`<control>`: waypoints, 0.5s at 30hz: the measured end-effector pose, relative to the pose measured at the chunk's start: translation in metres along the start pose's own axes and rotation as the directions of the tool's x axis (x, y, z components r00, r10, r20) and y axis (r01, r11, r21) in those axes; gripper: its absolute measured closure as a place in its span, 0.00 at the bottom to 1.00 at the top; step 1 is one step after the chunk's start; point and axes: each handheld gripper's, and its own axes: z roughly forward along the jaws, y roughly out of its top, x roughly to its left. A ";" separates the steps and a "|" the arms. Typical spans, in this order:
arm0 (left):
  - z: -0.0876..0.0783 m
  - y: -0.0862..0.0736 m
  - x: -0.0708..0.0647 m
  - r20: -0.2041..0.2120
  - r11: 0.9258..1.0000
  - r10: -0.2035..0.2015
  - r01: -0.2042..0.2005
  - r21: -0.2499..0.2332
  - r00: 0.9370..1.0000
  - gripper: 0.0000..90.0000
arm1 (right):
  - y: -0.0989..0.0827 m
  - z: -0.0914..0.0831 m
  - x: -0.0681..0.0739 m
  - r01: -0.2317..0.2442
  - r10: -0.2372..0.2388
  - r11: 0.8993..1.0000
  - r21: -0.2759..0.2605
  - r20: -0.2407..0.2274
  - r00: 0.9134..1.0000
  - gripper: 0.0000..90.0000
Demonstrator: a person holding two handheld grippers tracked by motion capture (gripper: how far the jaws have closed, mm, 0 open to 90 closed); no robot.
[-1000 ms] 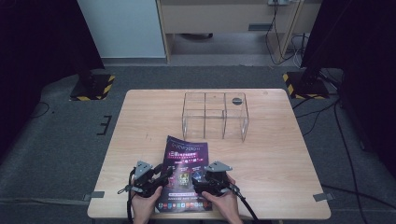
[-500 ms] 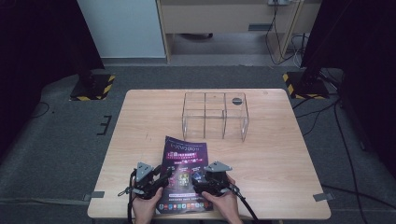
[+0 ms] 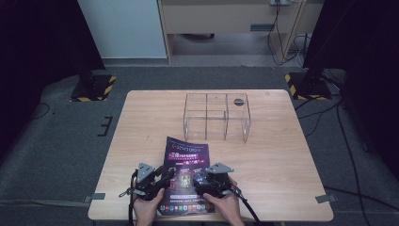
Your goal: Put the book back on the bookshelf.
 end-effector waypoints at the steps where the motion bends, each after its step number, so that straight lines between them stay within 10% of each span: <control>1: 0.000 0.000 0.001 0.006 1.000 -0.009 0.009 0.000 1.000 0.59 | 0.000 0.000 0.000 0.000 0.000 1.000 0.000 0.000 1.000 0.22; 11: 0.000 0.000 0.003 0.067 0.999 -0.037 0.039 -0.030 0.997 0.61 | 0.000 0.000 -0.001 -0.002 0.002 1.000 0.001 -0.005 1.000 0.22; 15: 0.006 -0.004 0.016 0.130 0.991 -0.135 0.136 0.003 0.982 0.61 | 0.000 0.000 -0.001 -0.003 0.003 1.000 -0.001 -0.006 1.000 0.22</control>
